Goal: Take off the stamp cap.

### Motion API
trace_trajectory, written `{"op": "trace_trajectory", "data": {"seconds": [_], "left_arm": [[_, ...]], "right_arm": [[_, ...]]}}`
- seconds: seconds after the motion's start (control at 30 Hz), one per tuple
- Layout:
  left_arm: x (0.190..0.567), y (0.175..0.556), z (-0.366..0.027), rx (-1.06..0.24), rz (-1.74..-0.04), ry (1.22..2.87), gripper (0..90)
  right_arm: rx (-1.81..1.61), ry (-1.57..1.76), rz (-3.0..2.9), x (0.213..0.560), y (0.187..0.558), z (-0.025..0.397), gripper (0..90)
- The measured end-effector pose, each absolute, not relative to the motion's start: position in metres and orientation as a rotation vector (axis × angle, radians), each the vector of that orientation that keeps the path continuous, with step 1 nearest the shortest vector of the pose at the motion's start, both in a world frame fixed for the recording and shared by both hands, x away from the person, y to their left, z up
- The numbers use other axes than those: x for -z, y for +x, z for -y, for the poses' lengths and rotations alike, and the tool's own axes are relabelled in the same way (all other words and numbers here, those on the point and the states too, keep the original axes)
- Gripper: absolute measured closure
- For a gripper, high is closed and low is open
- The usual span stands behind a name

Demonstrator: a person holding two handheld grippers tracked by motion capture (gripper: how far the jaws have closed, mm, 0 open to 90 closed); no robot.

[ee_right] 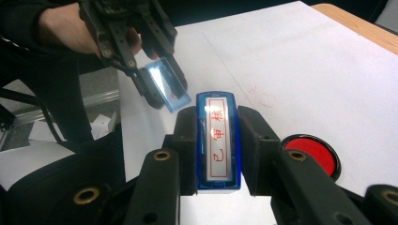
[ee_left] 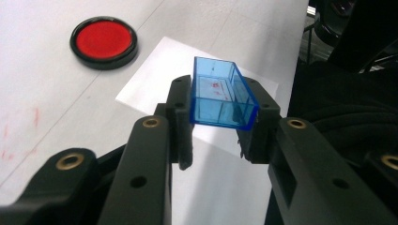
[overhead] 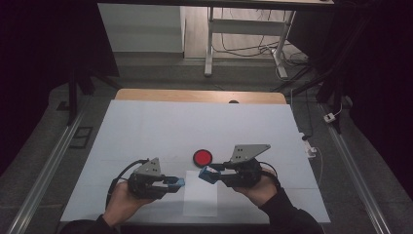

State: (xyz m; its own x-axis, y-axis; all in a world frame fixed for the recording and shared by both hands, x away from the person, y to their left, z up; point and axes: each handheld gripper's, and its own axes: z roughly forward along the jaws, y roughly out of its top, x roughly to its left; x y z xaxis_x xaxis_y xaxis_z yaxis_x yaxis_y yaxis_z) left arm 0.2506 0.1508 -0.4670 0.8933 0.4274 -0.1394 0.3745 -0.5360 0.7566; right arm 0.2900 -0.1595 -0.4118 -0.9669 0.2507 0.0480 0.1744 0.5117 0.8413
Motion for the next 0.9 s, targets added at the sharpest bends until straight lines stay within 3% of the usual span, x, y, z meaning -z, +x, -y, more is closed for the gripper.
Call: {"op": "trace_trajectory", "data": {"seconds": [0.9], "left_arm": [[0.468,0.212,-0.211,-0.164,-0.806,2.098,67.8]], "right_arm": [[-1.424,0.427,-2.654,0.415,0.294,0.161,70.2]]}}
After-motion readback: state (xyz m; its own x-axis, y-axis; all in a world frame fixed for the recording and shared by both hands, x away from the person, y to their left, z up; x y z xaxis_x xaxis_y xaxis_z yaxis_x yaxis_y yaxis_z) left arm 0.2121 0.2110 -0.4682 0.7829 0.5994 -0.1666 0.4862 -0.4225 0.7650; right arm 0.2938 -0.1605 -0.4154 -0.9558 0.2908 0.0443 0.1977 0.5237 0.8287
